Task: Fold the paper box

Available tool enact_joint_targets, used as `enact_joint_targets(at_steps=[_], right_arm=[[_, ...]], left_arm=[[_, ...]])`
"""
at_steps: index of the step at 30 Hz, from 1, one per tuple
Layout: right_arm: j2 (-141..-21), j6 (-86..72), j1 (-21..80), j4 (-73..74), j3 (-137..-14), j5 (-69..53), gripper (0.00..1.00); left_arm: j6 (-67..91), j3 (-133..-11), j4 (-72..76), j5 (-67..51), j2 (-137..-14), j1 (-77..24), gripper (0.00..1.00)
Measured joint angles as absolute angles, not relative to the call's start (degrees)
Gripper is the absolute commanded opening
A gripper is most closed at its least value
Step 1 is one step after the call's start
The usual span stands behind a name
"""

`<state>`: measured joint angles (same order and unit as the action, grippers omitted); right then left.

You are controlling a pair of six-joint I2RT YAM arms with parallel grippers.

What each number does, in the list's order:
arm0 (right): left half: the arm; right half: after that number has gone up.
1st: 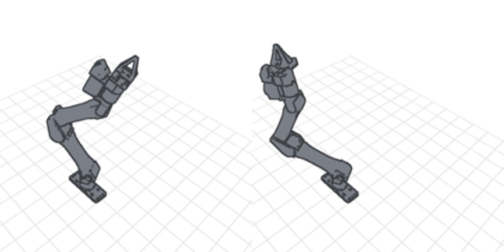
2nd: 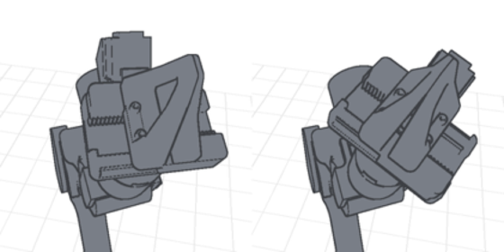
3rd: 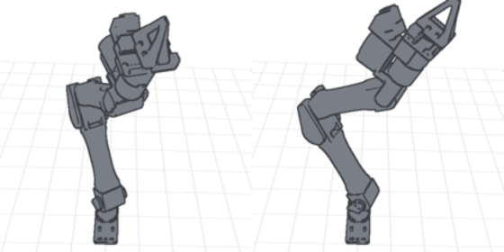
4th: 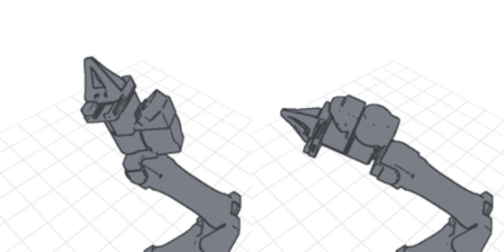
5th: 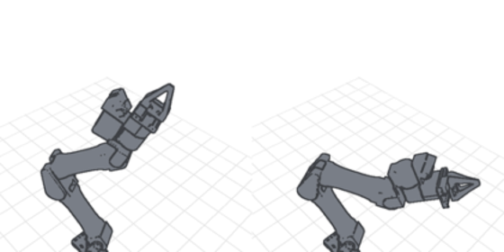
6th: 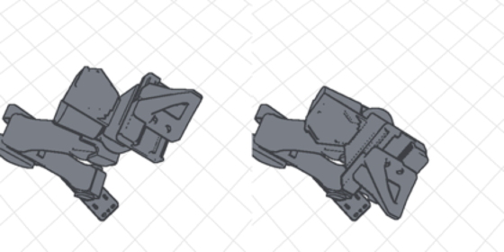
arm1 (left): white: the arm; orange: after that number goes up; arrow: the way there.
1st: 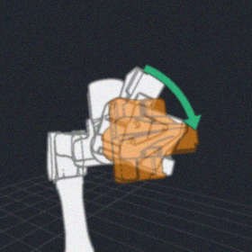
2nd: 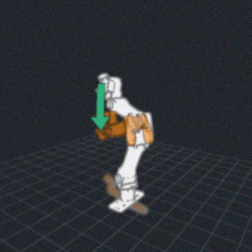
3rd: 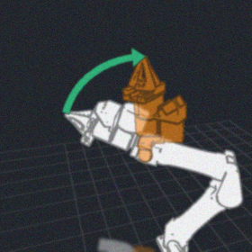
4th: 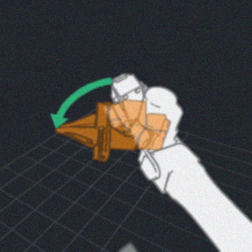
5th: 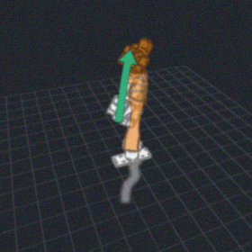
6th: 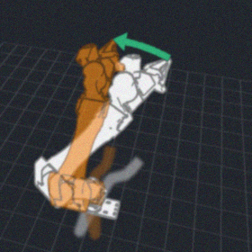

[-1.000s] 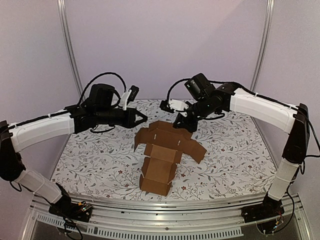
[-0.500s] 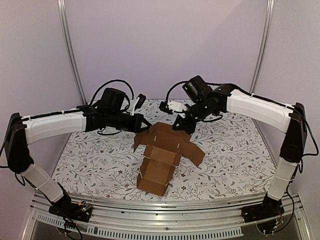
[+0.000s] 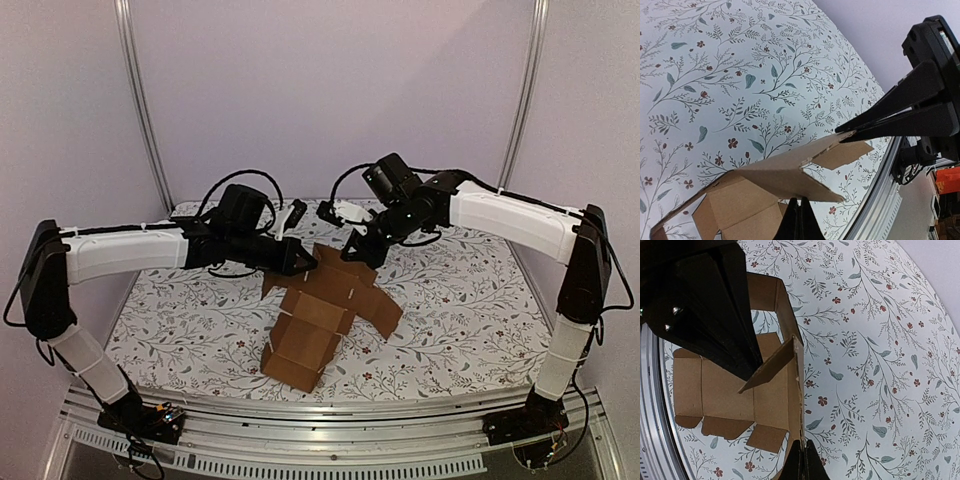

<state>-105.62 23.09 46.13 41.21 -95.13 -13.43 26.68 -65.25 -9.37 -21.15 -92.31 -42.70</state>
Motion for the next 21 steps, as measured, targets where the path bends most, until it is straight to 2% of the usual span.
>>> enact_joint_targets(at_steps=[21], right_arm=[[-103.39,17.91,46.09,36.75,-88.05,-15.59,0.00]], left_arm=[[30.59,-68.55,-4.69,-18.74,-97.01,-42.96,0.00]])
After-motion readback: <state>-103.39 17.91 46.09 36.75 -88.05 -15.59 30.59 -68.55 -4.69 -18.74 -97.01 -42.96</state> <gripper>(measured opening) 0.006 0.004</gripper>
